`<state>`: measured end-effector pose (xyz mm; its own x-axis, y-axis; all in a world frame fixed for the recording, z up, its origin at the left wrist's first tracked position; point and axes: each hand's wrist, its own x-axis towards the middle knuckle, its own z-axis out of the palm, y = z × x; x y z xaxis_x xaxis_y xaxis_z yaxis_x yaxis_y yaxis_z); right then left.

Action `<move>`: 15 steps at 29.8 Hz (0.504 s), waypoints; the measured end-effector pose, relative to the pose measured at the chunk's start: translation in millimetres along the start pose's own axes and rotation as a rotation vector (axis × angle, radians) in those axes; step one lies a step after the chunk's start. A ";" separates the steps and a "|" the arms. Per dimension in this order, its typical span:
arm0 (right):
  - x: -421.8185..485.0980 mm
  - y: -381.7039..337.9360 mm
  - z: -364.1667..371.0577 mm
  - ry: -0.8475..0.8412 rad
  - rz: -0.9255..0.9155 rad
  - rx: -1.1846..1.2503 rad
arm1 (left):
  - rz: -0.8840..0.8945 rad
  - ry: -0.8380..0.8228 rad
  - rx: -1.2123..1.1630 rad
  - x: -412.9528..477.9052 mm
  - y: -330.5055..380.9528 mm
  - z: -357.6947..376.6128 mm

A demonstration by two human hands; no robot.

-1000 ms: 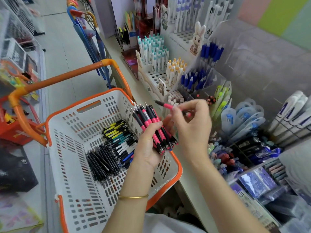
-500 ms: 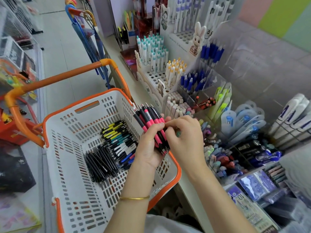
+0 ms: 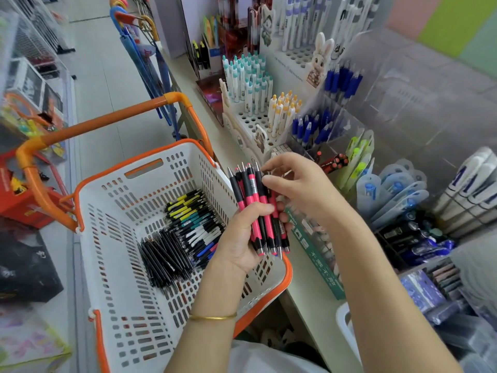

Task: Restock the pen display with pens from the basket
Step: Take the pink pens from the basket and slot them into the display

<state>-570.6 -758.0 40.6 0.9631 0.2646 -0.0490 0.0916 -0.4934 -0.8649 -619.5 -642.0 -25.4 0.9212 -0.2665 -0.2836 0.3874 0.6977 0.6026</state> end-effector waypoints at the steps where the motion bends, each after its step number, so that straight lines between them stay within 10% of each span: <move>1: 1.6 1.9 -0.5 -0.008 0.014 -0.004 | -0.006 0.001 0.006 -0.6 -0.2 0.2; 6: 3.8 7.7 -1.0 0.051 0.049 0.089 | -0.018 0.029 0.075 0.6 0.8 -1.9; 15: -2.3 -0.9 -12.8 0.789 -0.130 0.226 | -0.042 0.079 -0.173 1.7 -0.6 -7.1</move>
<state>-569.7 -768.8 47.9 0.8507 -0.3923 0.3500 0.2422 -0.2984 -0.9232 -618.4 -638.2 -31.6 0.8960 -0.2496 -0.3673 0.4068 0.7929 0.4537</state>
